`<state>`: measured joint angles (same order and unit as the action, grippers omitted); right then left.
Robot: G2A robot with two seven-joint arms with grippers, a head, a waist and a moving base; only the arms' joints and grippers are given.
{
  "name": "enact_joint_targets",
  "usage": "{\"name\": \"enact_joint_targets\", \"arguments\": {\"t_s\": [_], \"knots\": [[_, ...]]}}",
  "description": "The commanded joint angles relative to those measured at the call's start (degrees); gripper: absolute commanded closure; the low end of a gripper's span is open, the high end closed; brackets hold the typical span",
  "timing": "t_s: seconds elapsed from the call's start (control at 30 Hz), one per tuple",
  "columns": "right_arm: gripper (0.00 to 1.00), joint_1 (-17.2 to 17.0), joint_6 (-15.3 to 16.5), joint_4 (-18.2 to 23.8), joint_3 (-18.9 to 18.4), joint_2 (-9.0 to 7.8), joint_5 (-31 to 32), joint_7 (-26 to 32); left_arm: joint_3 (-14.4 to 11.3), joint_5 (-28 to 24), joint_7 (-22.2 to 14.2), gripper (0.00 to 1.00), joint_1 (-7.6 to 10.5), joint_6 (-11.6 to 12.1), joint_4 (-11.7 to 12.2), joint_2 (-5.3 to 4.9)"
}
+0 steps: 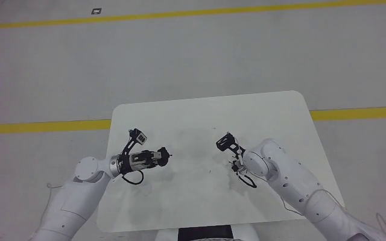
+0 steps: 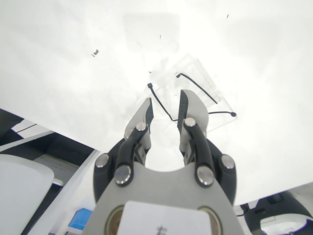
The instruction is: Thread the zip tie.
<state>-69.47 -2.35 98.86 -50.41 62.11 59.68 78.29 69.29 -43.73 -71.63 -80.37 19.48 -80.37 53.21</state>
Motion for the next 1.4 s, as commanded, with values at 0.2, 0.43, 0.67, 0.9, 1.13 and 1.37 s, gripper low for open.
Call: {"name": "enact_joint_targets", "arguments": {"t_s": [0.2,0.43,0.67,0.9,1.13,1.37], "knots": [[0.76,0.3,-0.6,-0.9,0.7,0.36,1.3,0.5,0.0,0.0,0.0,1.0,0.0,0.0,0.0,0.0],[0.85,0.2,-0.8,-1.2,0.9,0.61,2.1,0.9,0.0,0.0,0.0,1.0,0.0,0.0,0.0,0.0],[1.0,-0.1,-1.2,-1.2,0.3,0.73,2.3,0.4,0.0,0.0,0.0,1.0,0.0,0.0,0.0,0.0],[1.0,-2.3,-0.9,2.3,-3.4,0.06,0.8,-0.3,0.0,0.0,0.0,1.0,0.0,0.0,0.0,0.0],[1.0,-6.8,0.6,7.5,-10.0,-1.07,-4.0,-4.1,0.0,0.0,0.0,1.0,0.0,0.0,0.0,0.0],[1.0,-13.1,4.3,12.7,-17.5,-2.2,-11.2,-10.5,0.0,0.0,0.0,1.0,0.0,0.0,0.0,0.0]]}}
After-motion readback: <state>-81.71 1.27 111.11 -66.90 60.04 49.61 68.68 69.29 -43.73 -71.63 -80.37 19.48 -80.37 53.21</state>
